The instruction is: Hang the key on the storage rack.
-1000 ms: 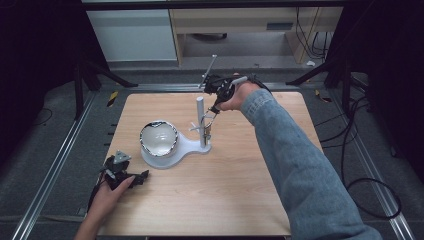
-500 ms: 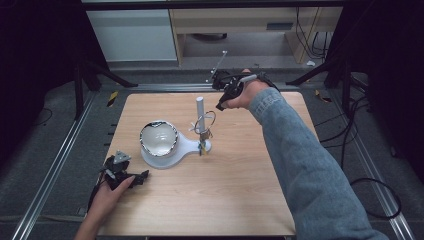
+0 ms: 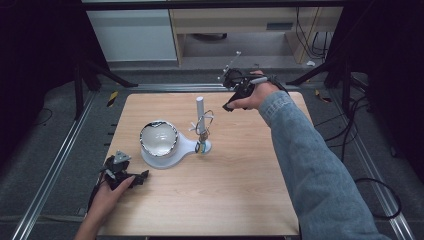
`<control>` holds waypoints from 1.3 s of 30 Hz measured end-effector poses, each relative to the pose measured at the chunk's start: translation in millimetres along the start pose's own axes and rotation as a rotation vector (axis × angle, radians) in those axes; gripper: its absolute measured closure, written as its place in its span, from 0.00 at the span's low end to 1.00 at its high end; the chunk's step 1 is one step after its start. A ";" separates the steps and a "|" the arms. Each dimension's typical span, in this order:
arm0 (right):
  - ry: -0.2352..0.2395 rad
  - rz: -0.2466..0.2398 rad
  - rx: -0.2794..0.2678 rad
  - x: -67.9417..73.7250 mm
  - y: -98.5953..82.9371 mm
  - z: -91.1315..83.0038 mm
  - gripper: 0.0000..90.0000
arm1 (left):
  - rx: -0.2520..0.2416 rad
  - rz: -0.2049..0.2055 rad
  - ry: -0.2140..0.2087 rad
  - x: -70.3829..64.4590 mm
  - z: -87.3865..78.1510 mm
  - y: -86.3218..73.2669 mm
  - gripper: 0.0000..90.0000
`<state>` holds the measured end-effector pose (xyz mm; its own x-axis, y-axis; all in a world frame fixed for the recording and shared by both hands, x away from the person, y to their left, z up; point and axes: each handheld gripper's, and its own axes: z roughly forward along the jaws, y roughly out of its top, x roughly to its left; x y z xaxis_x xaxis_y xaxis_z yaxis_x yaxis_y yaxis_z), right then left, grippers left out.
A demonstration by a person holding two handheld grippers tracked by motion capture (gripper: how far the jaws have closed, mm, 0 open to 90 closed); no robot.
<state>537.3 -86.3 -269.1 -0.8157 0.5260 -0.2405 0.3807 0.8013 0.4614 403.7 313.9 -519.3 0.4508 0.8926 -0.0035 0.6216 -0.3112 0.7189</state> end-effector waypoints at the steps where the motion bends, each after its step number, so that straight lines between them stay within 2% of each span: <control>1: 0.000 0.000 0.000 0.0 0.0 0.0 0.25 | 0.000 0.000 0.000 0.0 0.0 0.0 0.00; 2: -0.010 0.032 -0.007 -3.5 -3.4 0.6 0.16 | 0.000 0.000 0.000 0.0 0.0 0.0 0.00; 6: -0.025 0.040 -0.028 -7.1 -10.0 0.6 0.07 | 0.000 0.000 0.000 0.0 0.0 0.0 0.00; 15: -0.043 0.081 -0.039 -17.9 -26.9 -2.0 0.07 | -0.002 -0.003 0.000 -0.2 0.2 0.0 0.00; 22: -0.049 0.081 -0.027 -20.2 -38.5 -2.0 0.07 | 0.000 0.000 0.000 0.0 0.0 0.0 0.00; 31: -0.058 0.109 -0.022 -25.7 -54.0 -0.4 0.07 | 0.000 0.000 0.000 0.0 0.0 0.0 0.00; 39: -0.079 0.118 -0.020 -31.4 -66.3 -6.7 0.07 | -0.002 -0.002 0.000 -0.1 0.2 0.0 0.00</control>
<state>534.7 -157.8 -286.4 -0.7283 0.6381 -0.2498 0.4631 0.7270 0.5069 403.7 313.7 -519.5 0.4497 0.8931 -0.0054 0.6211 -0.3083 0.7206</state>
